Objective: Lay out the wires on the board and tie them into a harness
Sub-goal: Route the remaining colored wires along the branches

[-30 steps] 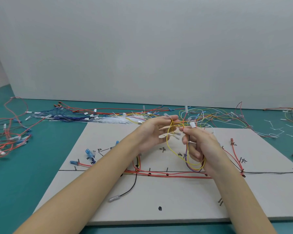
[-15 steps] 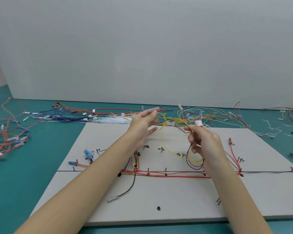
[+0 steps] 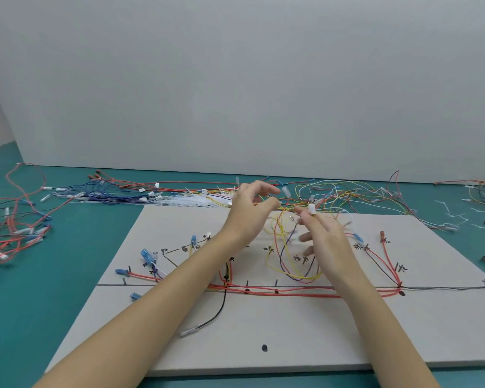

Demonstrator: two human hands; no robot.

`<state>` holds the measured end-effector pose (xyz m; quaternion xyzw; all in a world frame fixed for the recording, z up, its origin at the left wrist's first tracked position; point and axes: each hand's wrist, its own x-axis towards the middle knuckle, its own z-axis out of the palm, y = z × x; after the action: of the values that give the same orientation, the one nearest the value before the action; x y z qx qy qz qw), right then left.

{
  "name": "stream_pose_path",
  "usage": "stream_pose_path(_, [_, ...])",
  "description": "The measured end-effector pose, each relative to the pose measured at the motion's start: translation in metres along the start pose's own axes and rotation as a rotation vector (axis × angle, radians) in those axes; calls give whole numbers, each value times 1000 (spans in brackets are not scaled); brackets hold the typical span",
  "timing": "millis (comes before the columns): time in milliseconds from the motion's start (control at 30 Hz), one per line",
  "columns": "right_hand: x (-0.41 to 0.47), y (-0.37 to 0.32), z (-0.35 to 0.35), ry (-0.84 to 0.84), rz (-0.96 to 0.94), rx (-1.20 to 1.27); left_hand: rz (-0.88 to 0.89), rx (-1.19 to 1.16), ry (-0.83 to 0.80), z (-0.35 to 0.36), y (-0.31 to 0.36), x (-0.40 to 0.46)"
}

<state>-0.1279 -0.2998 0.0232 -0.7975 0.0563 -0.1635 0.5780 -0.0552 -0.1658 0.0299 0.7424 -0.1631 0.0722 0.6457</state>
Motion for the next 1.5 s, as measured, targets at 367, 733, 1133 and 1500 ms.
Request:
stream_pose_path(367, [-4,-14,-7,375,-163,353,-91,163,-866,-9,43,-25])
stream_pose_path(733, [-33,-57,-13,-241,-376,298,139,-71,-334,-9,20,-44])
stream_pose_path(1133, [15,-2,-20,-267,-221,-524,-489,-1196,34,-67,44,-12])
stream_pose_path(1500, [32,5,8,-115,-374,-488,-544,-1191,-49,-51,53,-15])
